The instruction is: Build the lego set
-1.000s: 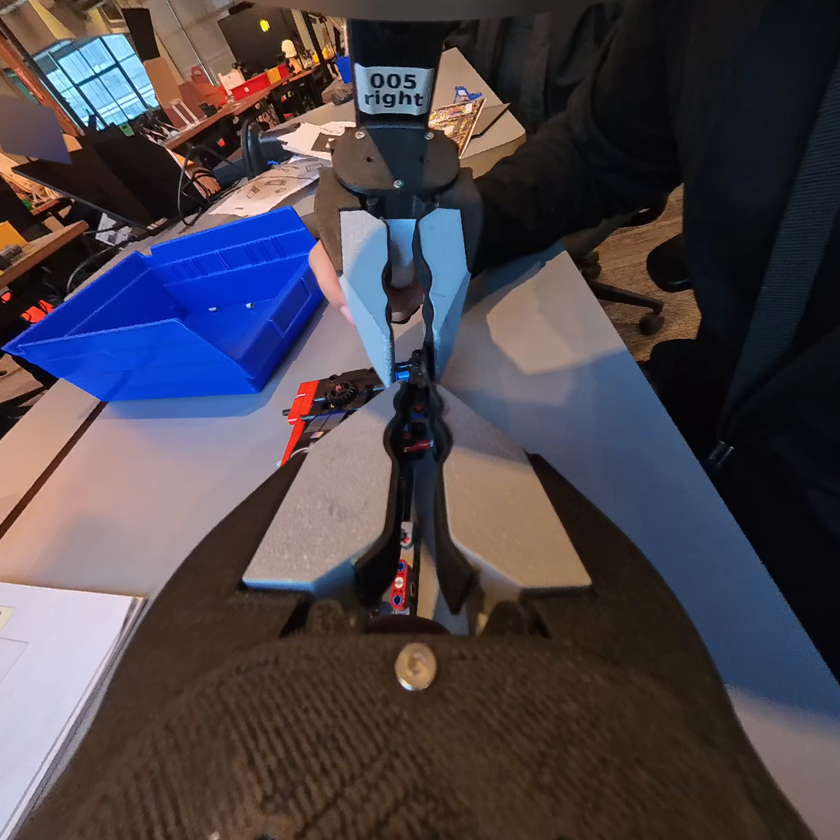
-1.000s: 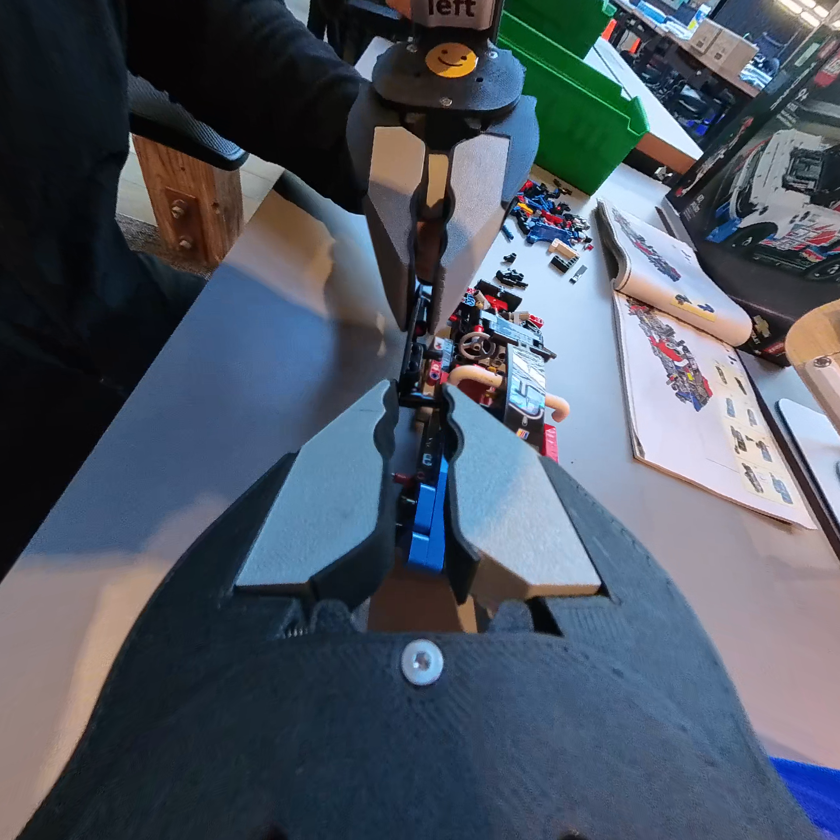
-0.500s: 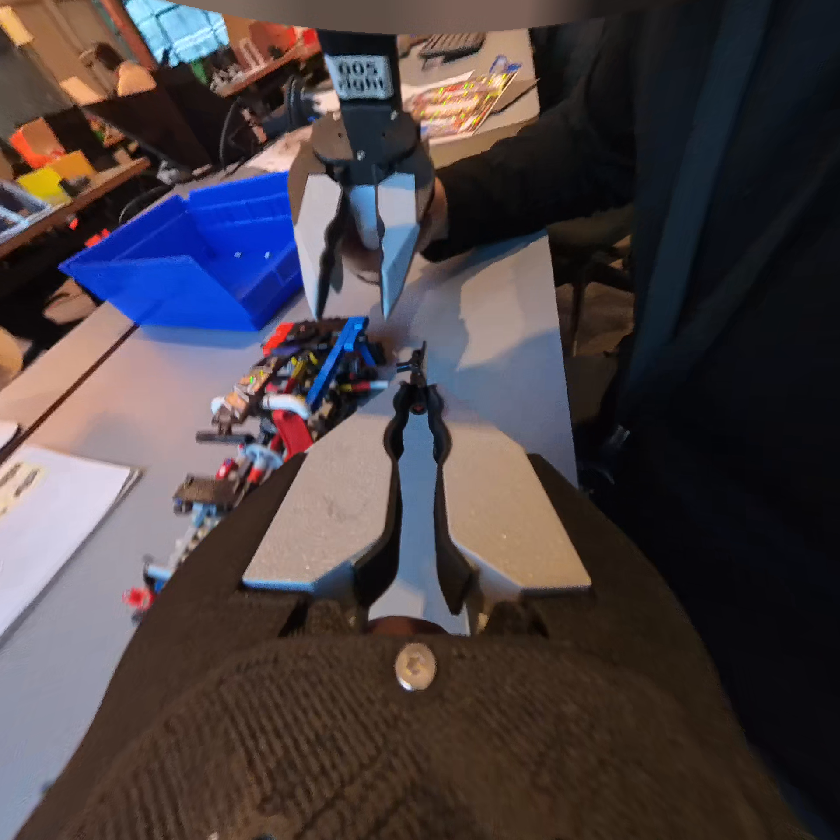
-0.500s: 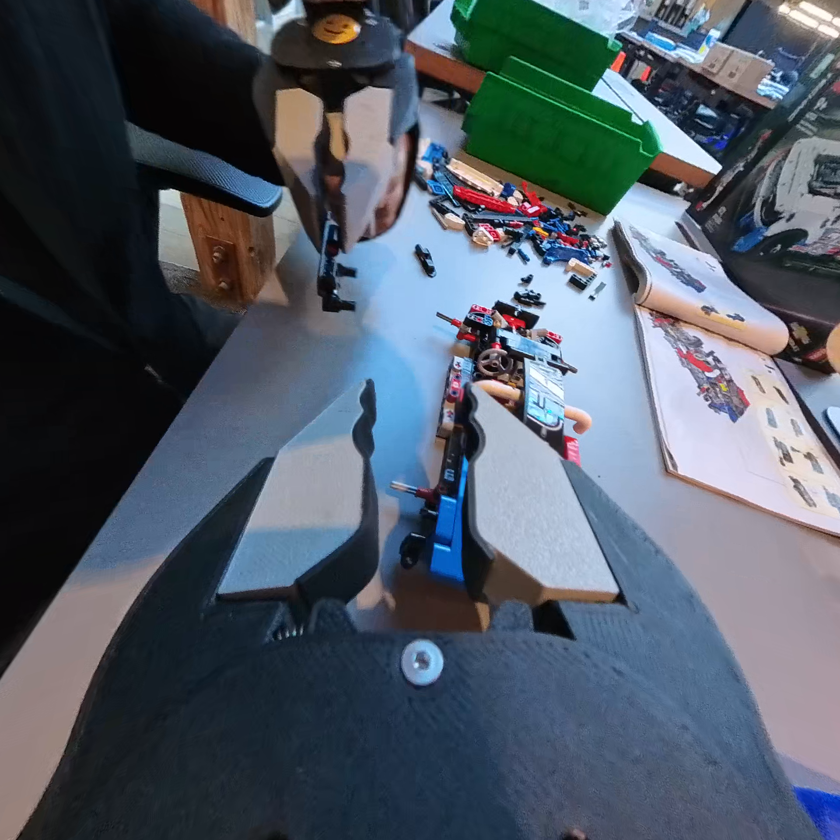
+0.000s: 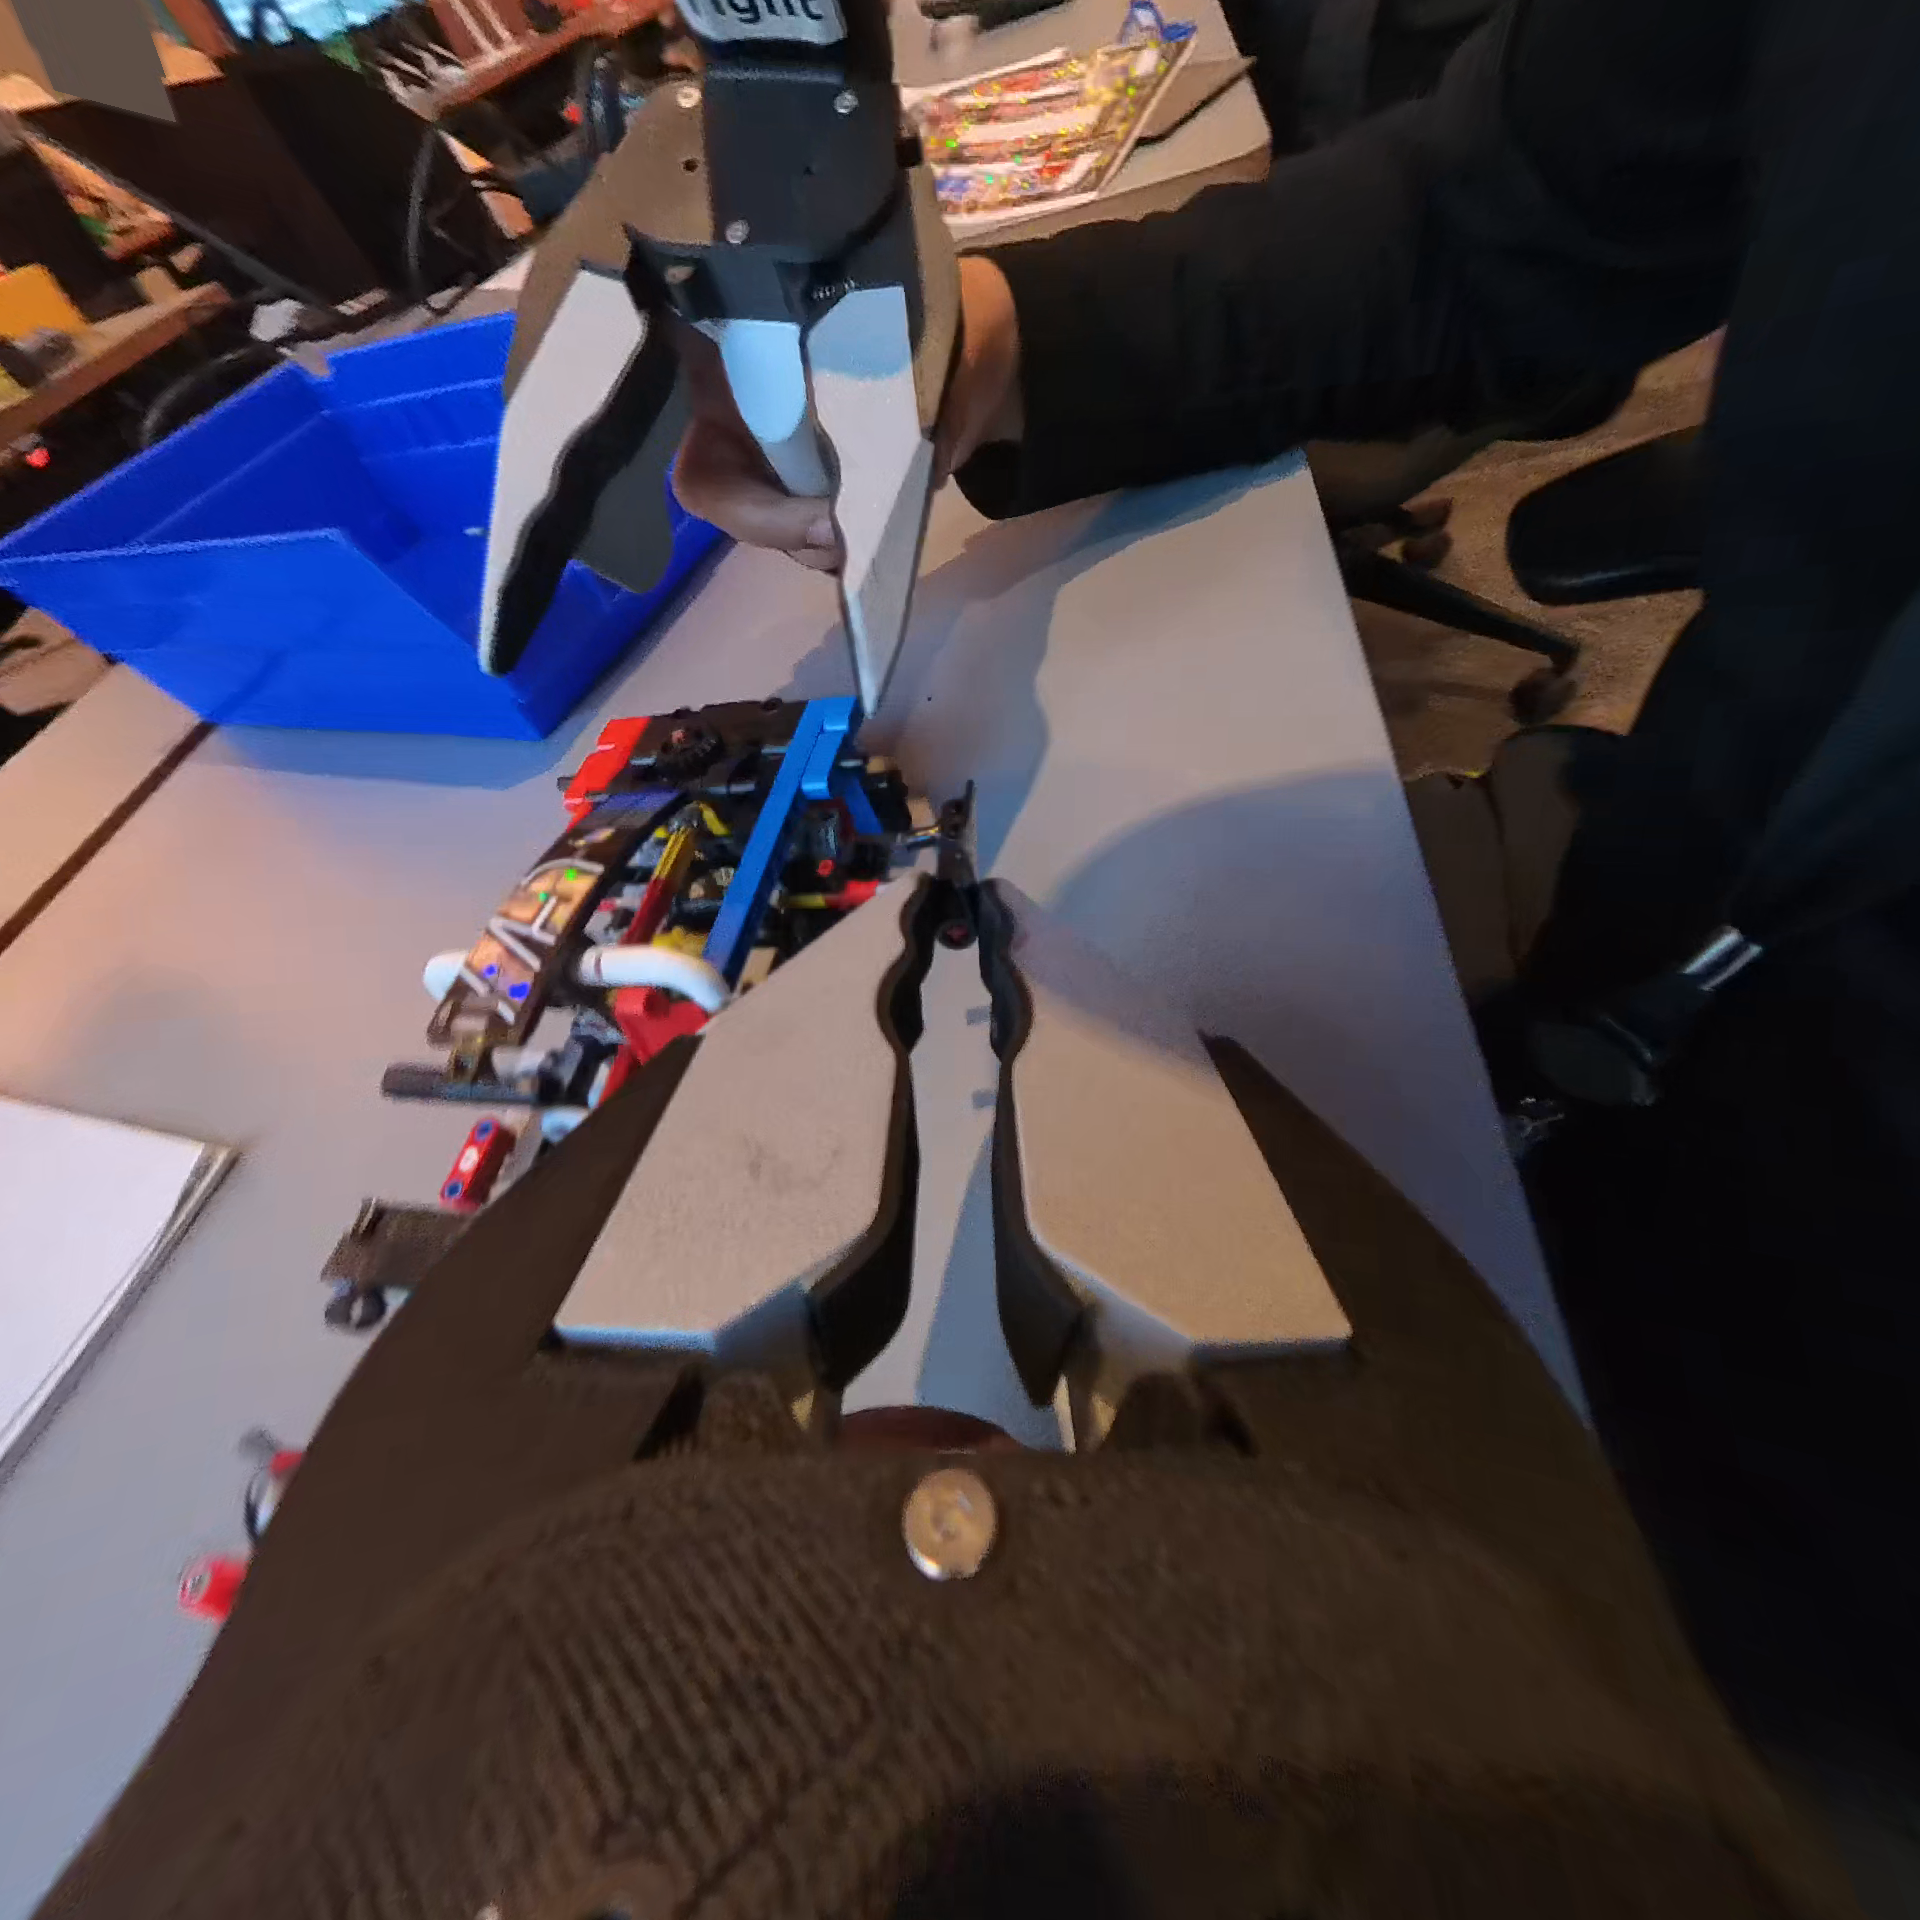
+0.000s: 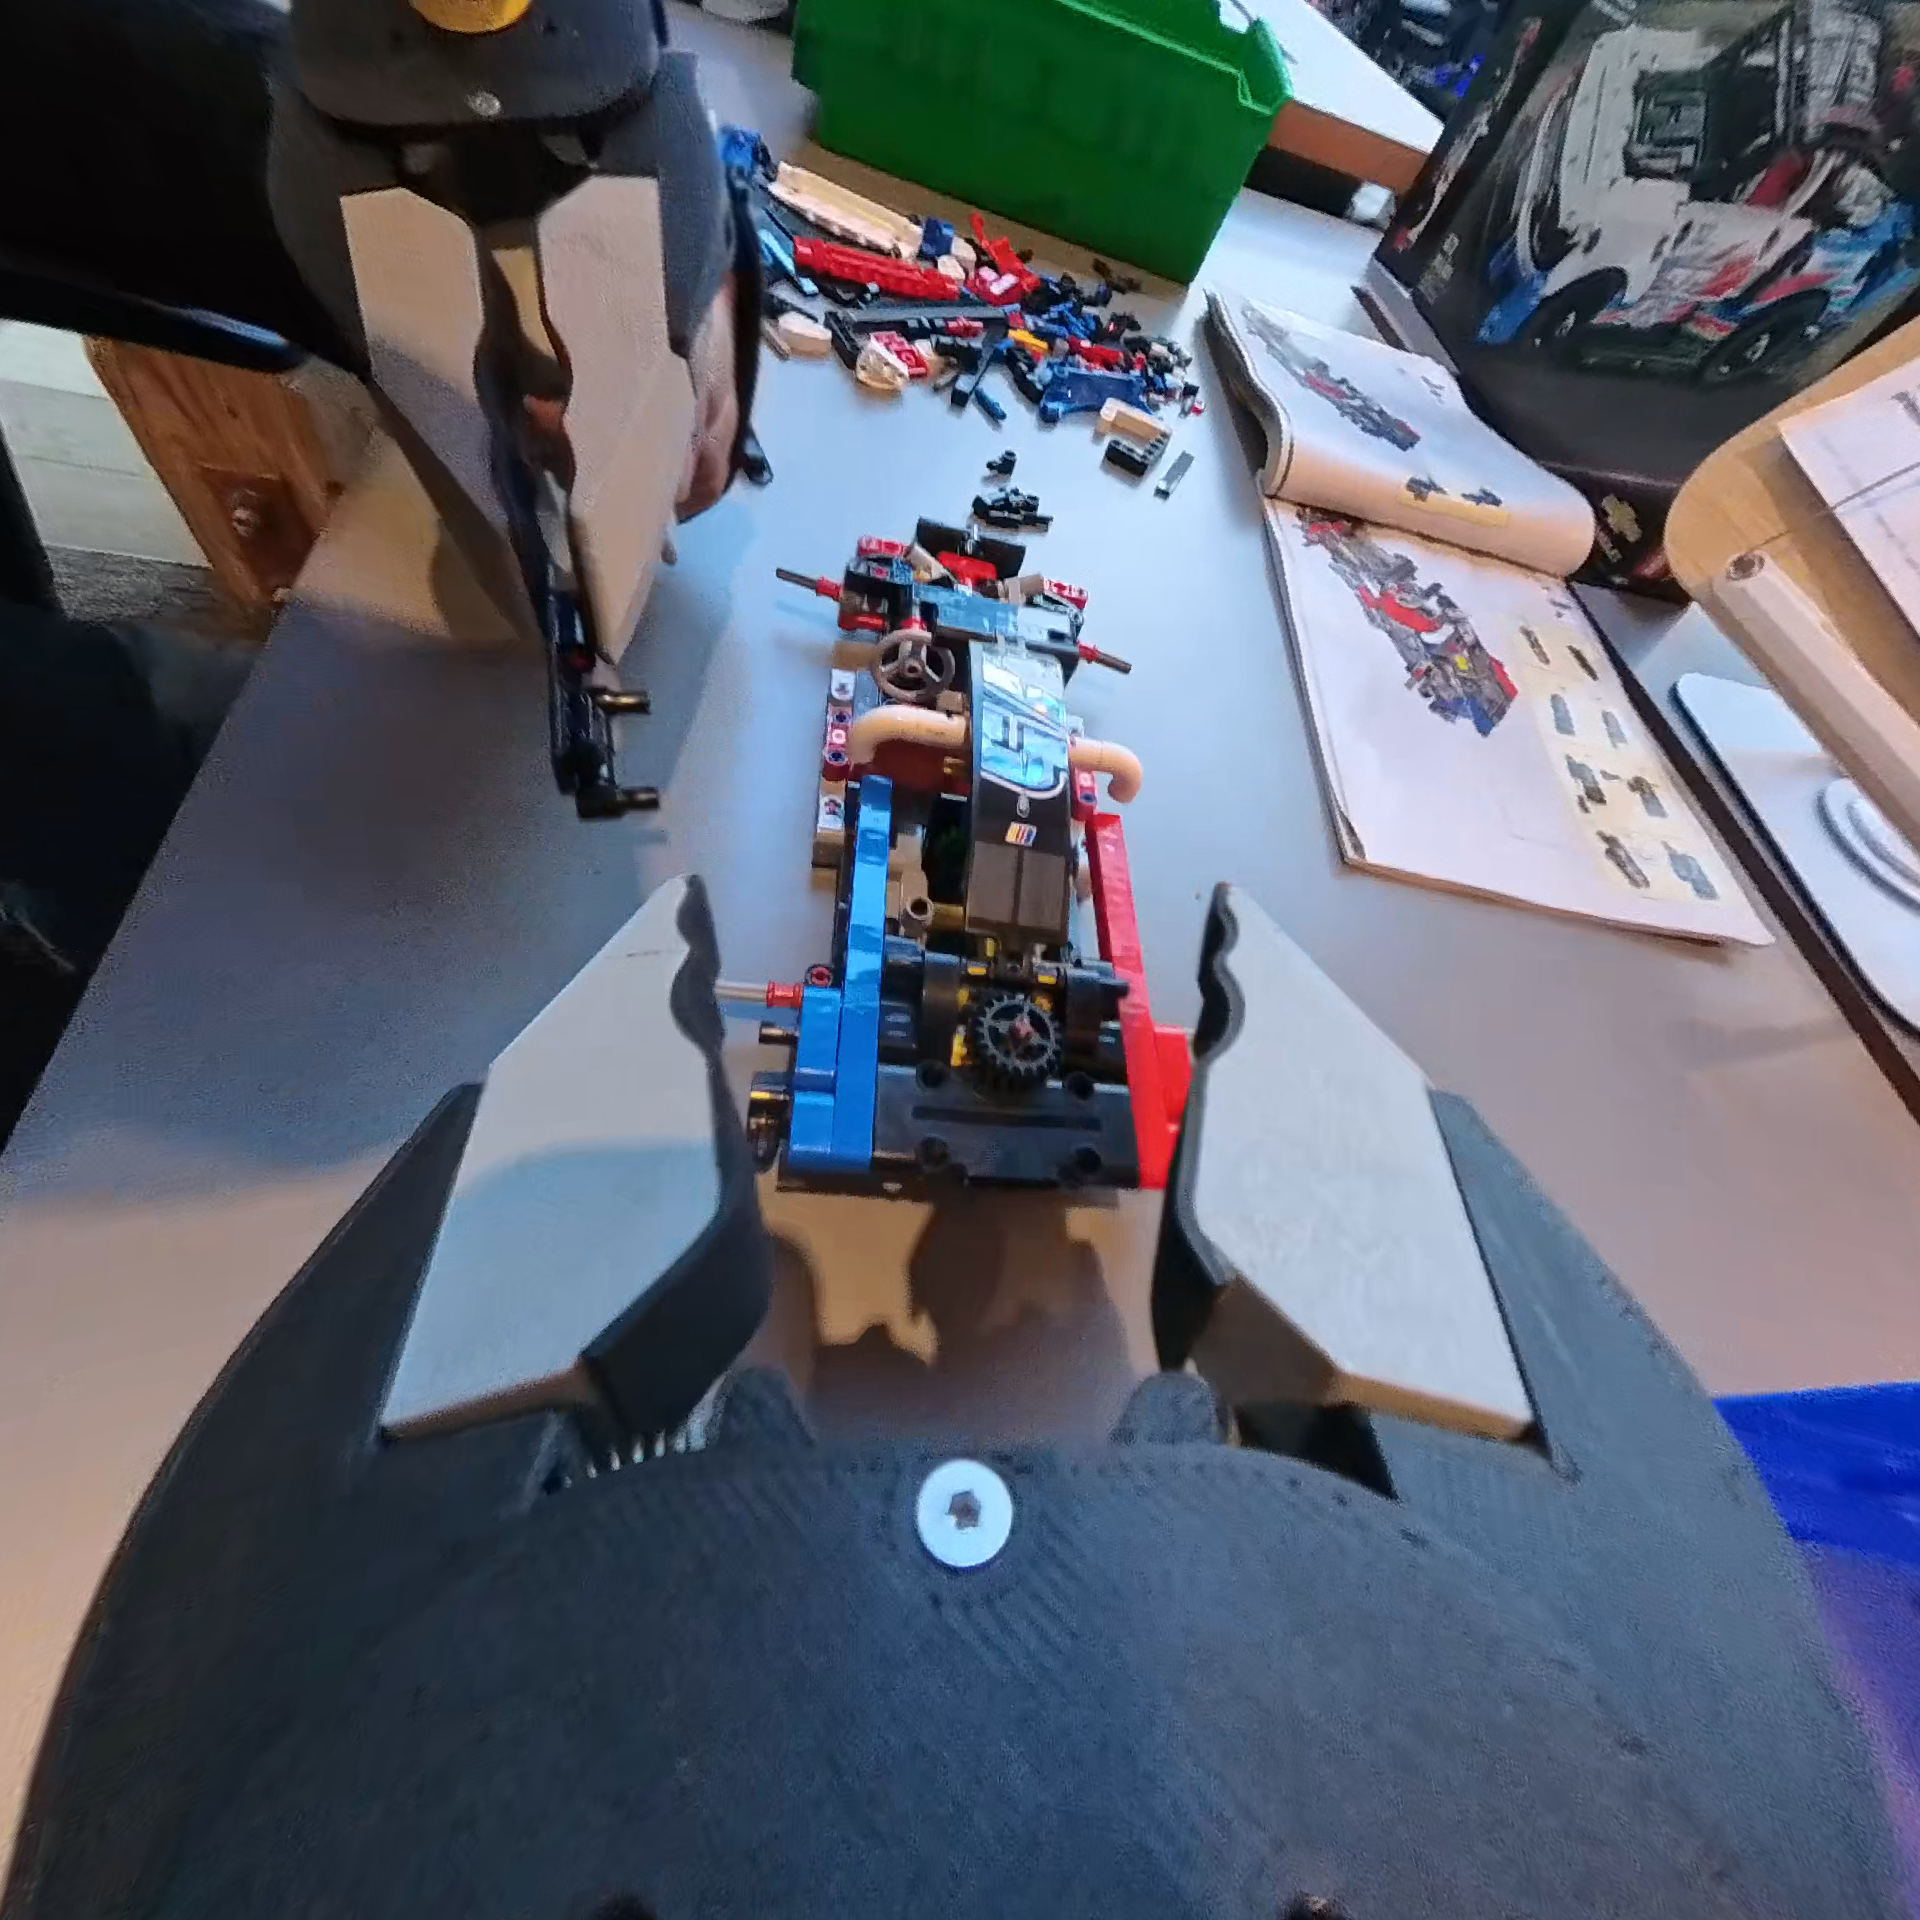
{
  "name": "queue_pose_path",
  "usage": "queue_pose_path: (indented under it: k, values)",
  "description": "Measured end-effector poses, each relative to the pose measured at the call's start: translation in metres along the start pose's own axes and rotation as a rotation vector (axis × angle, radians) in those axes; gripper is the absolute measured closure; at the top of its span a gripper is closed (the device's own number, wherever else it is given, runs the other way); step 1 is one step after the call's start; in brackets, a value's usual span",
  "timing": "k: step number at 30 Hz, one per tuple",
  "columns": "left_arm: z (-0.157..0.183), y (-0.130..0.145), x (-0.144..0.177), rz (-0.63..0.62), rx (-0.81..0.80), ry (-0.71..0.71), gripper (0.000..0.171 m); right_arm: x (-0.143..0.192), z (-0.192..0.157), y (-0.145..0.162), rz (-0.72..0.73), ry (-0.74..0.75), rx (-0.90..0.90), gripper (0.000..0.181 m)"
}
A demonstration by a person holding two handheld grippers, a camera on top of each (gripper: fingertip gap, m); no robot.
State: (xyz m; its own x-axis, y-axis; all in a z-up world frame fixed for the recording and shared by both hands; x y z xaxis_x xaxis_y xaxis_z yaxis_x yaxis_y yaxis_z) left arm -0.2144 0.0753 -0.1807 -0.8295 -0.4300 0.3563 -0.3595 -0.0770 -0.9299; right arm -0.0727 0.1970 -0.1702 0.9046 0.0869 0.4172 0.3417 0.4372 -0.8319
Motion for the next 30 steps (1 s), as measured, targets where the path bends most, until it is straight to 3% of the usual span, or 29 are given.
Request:
queue_pose_path:
  k: [3, 6, 12, 16, 19, 20, 23, 26, 30]
  values:
    - [-0.009, -0.005, -0.020, -0.027, -0.037, 0.018, 0.167, -0.002, -0.003, 0.004, -0.002, -0.051, -0.050, 0.078]
    - [-0.015, -0.004, -0.030, -0.037, -0.044, 0.040, 0.167, -0.009, -0.006, 0.006, -0.038, -0.067, -0.036, 0.080]
    - [-0.017, -0.004, -0.025, 0.040, -0.028, 0.100, 0.167, -0.005, -0.001, 0.000, 0.021, -0.180, -0.053, 0.076]
    - [0.000, -0.004, -0.009, 0.069, -0.032, 0.169, 0.167, 0.005, 0.020, -0.008, 0.116, -0.273, -0.175, 0.117]
    - [0.014, 0.001, 0.005, 0.082, -0.002, 0.164, 0.166, -0.002, 0.044, -0.009, 0.035, -0.202, -0.201, 0.126]
    - [0.017, 0.004, 0.009, 0.084, 0.008, 0.153, 0.166, -0.006, 0.051, -0.009, 0.002, -0.210, -0.203, 0.121]
    - [0.025, 0.008, 0.022, 0.101, 0.014, 0.129, 0.166, -0.024, 0.064, -0.005, -0.129, -0.313, -0.237, 0.127]
    - [0.023, 0.010, 0.027, 0.103, 0.012, 0.079, 0.166, -0.041, 0.069, 0.002, -0.256, -0.424, -0.182, 0.153]
    - [0.024, 0.011, 0.031, 0.125, 0.007, 0.088, 0.166, -0.051, 0.088, 0.005, -0.284, -0.455, -0.236, 0.161]
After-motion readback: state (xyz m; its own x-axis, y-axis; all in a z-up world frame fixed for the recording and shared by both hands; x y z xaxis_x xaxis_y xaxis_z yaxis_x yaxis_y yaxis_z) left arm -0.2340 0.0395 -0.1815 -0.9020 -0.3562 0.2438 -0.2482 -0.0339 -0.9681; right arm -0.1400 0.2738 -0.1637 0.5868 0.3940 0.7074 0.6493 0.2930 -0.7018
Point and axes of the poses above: each gripper's, where its closed fingertips meet, x back along the fingers, y out of its underside, z = x × y across the jaws, the point moved 7 cm from there along x, back along the fingers, and after that the axes turned 9 degrees about x, right-handed, at the moved point
